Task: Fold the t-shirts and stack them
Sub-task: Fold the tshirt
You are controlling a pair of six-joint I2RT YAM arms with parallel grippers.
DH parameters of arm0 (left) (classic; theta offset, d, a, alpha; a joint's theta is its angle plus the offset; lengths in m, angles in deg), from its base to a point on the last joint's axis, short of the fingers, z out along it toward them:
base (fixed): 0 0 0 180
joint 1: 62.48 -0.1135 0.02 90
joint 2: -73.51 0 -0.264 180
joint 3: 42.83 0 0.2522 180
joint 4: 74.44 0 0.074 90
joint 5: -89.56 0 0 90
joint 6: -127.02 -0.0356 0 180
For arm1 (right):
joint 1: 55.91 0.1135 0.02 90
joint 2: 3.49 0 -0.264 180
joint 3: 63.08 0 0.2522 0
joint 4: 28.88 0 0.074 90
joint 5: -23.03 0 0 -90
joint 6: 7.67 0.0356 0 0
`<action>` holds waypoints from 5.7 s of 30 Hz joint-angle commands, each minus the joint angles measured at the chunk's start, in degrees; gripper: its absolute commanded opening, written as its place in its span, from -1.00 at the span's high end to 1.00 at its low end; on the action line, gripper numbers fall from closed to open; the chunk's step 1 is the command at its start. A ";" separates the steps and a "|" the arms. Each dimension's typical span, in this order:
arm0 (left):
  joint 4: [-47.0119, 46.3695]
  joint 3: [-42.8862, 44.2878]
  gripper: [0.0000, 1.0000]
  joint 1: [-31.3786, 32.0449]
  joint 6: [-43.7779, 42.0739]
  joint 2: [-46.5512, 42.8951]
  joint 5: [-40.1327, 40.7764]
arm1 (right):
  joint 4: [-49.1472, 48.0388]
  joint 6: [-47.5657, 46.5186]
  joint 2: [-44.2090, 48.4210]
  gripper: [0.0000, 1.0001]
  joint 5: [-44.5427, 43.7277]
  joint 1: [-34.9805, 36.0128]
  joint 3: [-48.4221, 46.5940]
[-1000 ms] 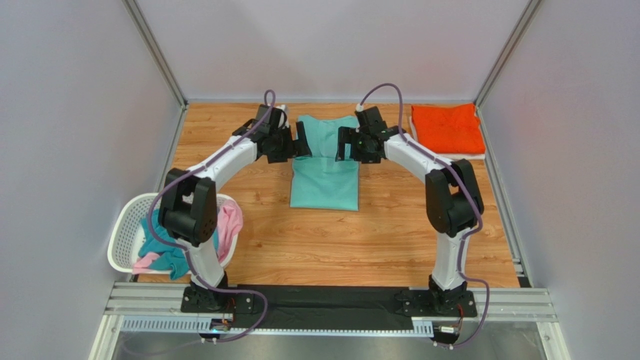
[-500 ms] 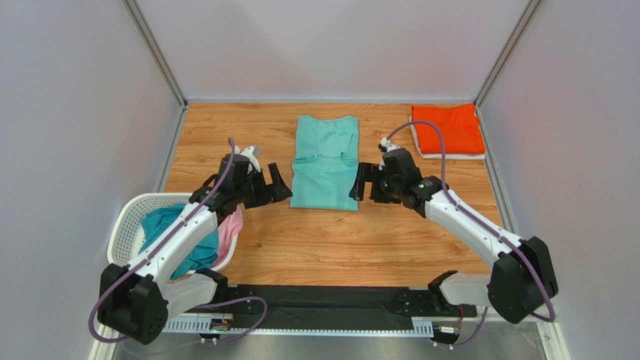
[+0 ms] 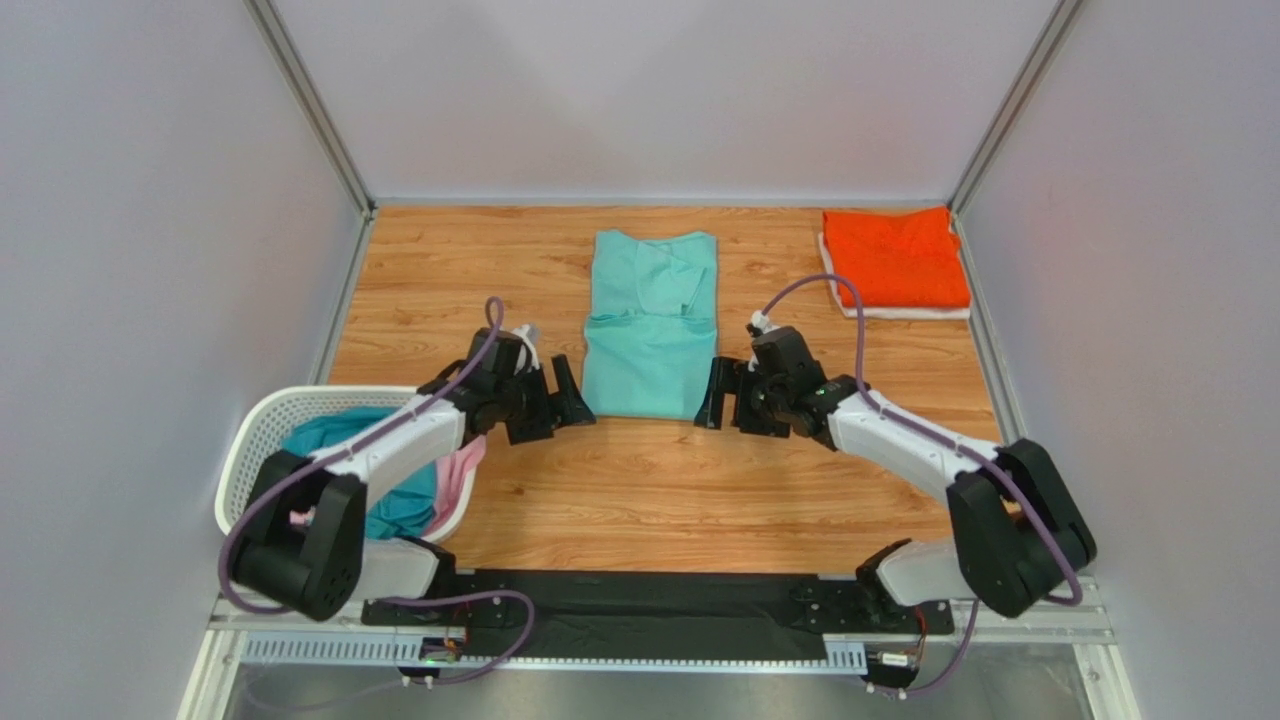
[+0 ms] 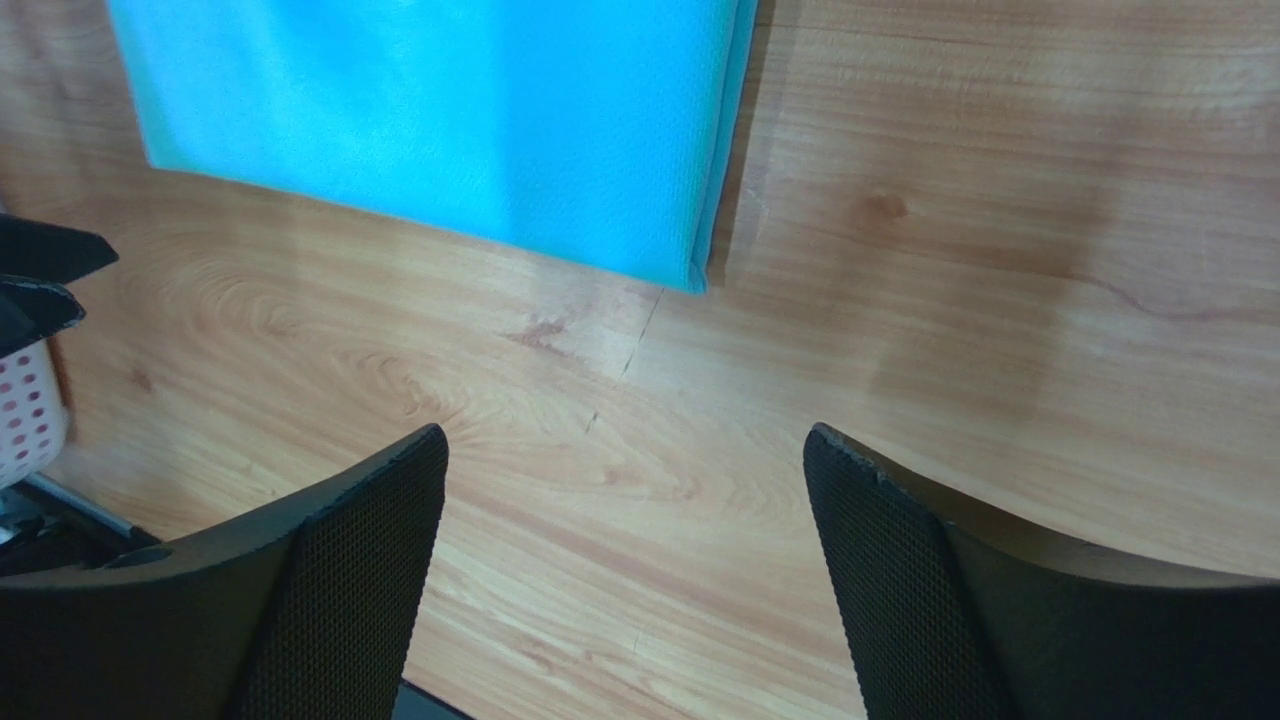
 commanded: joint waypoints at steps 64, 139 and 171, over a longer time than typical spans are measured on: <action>20.70 -14.41 1.00 20.69 16.42 -46.89 9.56 | 16.51 17.72 18.04 0.99 -12.73 36.23 1.45; 6.38 34.40 -0.99 1.96 -4.77 19.83 2.72 | 8.36 -6.02 -22.74 -1.00 12.92 -7.72 -34.16; 2.14 21.10 -0.99 2.32 -4.33 16.42 2.18 | 16.25 -11.28 -41.39 -1.00 4.68 -5.43 -56.66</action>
